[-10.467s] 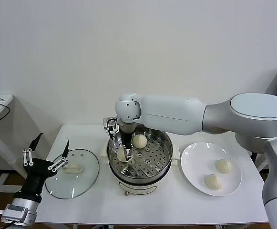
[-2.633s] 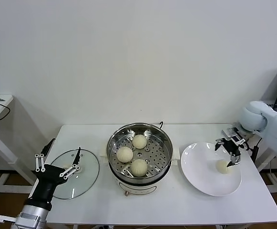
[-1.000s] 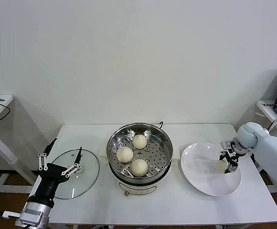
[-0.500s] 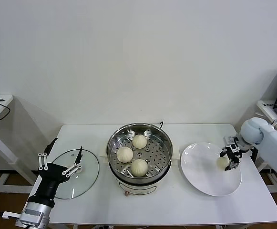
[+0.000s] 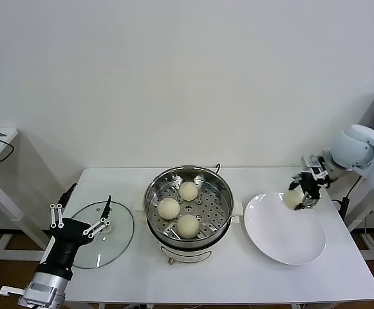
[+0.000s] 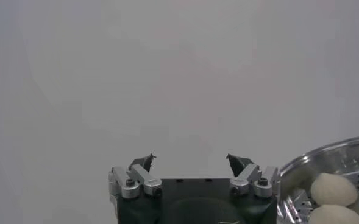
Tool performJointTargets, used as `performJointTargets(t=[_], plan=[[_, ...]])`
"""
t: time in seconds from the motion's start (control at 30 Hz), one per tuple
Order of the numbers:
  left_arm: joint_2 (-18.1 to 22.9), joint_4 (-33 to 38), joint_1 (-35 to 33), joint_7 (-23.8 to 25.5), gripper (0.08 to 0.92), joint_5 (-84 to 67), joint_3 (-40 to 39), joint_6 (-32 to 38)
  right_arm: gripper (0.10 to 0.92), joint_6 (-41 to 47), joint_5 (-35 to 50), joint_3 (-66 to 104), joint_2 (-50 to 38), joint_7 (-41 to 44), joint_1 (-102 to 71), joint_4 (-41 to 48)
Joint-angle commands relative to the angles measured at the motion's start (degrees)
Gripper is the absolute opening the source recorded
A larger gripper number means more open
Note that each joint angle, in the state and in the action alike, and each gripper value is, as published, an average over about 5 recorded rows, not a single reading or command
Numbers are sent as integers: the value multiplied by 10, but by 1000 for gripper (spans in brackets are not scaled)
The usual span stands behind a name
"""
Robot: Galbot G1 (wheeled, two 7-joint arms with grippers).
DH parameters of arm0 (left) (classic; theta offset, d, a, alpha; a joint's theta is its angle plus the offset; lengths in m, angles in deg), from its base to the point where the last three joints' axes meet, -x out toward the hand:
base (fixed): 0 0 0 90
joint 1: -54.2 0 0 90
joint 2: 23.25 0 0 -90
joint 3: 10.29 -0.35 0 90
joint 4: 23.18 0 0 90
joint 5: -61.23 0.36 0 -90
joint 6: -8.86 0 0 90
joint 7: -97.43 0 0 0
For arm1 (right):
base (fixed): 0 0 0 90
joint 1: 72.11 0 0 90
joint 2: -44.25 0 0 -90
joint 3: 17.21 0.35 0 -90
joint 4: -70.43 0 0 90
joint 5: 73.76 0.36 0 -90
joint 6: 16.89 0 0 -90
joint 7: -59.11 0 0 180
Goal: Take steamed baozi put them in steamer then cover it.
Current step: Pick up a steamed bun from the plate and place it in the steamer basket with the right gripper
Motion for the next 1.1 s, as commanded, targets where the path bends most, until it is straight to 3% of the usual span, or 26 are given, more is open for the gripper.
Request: performJointTargets(t=[0.03,0.43,0.77,1.1], plan=[[-4,11,0,1,823,-8,2,2,666,137,200,-243,45,-48,309,-173],[-9,24,6,1,823,-20,8,-3,670,200,273,-208,211,-85,286,-149],[-7,16,6,0,823,-20,16,-2,670,206,248,-163,322,-91,178,-65],[-8,11,7,1,823,-21,21,-1,670,195,180,-135,363,-77,99,14]])
